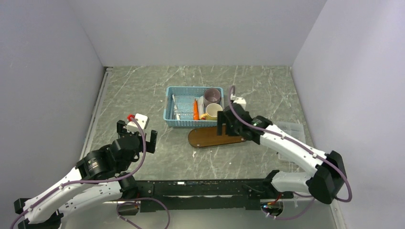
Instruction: Prepare toiletry sets of a toothbrush and toothpaste on the tray
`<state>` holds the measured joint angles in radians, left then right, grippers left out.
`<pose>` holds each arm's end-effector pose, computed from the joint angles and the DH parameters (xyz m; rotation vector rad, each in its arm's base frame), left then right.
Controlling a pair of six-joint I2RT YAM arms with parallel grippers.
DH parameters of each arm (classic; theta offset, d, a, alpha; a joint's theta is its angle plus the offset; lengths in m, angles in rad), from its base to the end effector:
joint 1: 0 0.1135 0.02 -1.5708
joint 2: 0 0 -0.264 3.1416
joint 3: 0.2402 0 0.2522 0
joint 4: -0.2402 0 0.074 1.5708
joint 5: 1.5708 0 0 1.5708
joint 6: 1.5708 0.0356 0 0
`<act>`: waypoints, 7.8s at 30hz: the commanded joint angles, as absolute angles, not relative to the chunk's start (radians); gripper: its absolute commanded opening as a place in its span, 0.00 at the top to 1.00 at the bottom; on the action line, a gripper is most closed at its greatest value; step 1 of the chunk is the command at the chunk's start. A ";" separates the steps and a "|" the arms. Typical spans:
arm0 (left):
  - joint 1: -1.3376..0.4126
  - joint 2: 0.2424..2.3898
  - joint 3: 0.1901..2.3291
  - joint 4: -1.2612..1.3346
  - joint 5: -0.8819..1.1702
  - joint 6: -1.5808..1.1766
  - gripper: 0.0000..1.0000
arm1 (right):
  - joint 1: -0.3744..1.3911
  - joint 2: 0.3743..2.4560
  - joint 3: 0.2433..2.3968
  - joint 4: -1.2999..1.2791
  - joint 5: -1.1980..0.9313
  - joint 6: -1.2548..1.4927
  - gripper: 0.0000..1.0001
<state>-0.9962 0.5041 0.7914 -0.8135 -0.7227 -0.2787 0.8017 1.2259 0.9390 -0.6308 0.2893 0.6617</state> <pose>0.0708 -0.0660 0.3174 0.2820 1.9373 -0.0743 0.1800 0.1714 0.2643 -0.0509 2.4570 0.2894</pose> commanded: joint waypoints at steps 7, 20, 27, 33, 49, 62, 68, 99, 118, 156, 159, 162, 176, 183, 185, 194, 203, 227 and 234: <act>-0.991 0.515 0.807 -0.792 -0.720 -0.278 0.01 | 0.484 1.229 0.925 -0.574 0.274 0.487 0.06; -0.991 0.521 0.807 -0.789 -0.714 -0.276 0.01 | 0.307 1.522 0.941 -0.375 0.126 0.482 0.05; -0.991 0.521 0.805 -0.783 -0.709 -0.272 0.01 | 0.300 1.594 0.938 -0.348 0.114 0.476 0.05; -0.991 0.526 0.807 -0.782 -0.704 -0.270 0.01 | 0.306 1.599 0.912 -0.333 0.086 0.478 0.05; -0.991 0.514 0.807 -0.788 -0.706 -0.276 0.01 | 0.314 1.624 0.882 -0.285 0.073 0.566 0.04; -0.991 0.509 0.807 -0.789 -0.701 -0.275 0.01 | 0.437 1.585 0.802 -0.297 0.143 0.597 0.04; -0.991 0.509 0.808 -0.789 -0.701 -0.276 0.01 | 0.483 1.514 0.763 -0.314 0.155 0.616 0.04; -0.991 0.531 0.810 -0.793 -0.697 -0.278 0.01 | 0.805 1.694 0.972 -0.314 0.198 0.719 0.04; -0.991 0.511 0.812 -0.804 -0.718 -0.286 0.01 | 0.966 1.833 1.147 -0.338 0.169 0.693 0.05; -0.982 0.637 0.683 -0.761 -0.318 -0.756 0.01 | 0.980 0.901 0.651 -0.748 0.305 0.948 0.04; -0.948 0.637 0.633 -0.710 -0.259 -0.764 0.01 | 0.981 0.869 0.598 -0.704 0.278 0.981 0.03; -0.902 0.637 0.584 -0.663 -0.188 -0.762 0.01 | 0.980 0.873 0.569 -0.684 0.267 1.009 0.03; -0.684 0.724 0.436 -0.466 0.009 -0.694 0.01 | 0.973 0.955 0.504 -0.555 0.250 1.058 0.02; -0.625 0.756 0.424 -0.433 0.057 -0.669 0.01 | 0.955 1.007 0.510 -0.484 0.227 1.040 0.02; -0.615 0.756 0.416 -0.421 0.072 -0.668 0.01 | 0.952 1.018 0.512 -0.467 0.217 1.036 0.02; -0.586 0.769 0.405 -0.431 0.127 -0.662 0.01 | 0.948 1.077 0.539 -0.407 0.190 1.026 0.02; -0.576 0.798 0.382 -0.406 0.195 -0.692 0.01 | 0.948 1.118 0.554 -0.369 0.180 1.014 0.02; -0.539 0.923 0.426 -0.322 0.222 -0.662 0.01 | 0.914 1.257 0.654 -0.336 0.182 0.931 0.02; -0.535 0.980 0.463 -0.296 0.246 -0.645 0.01 | 0.886 1.284 0.670 -0.324 0.169 0.906 0.02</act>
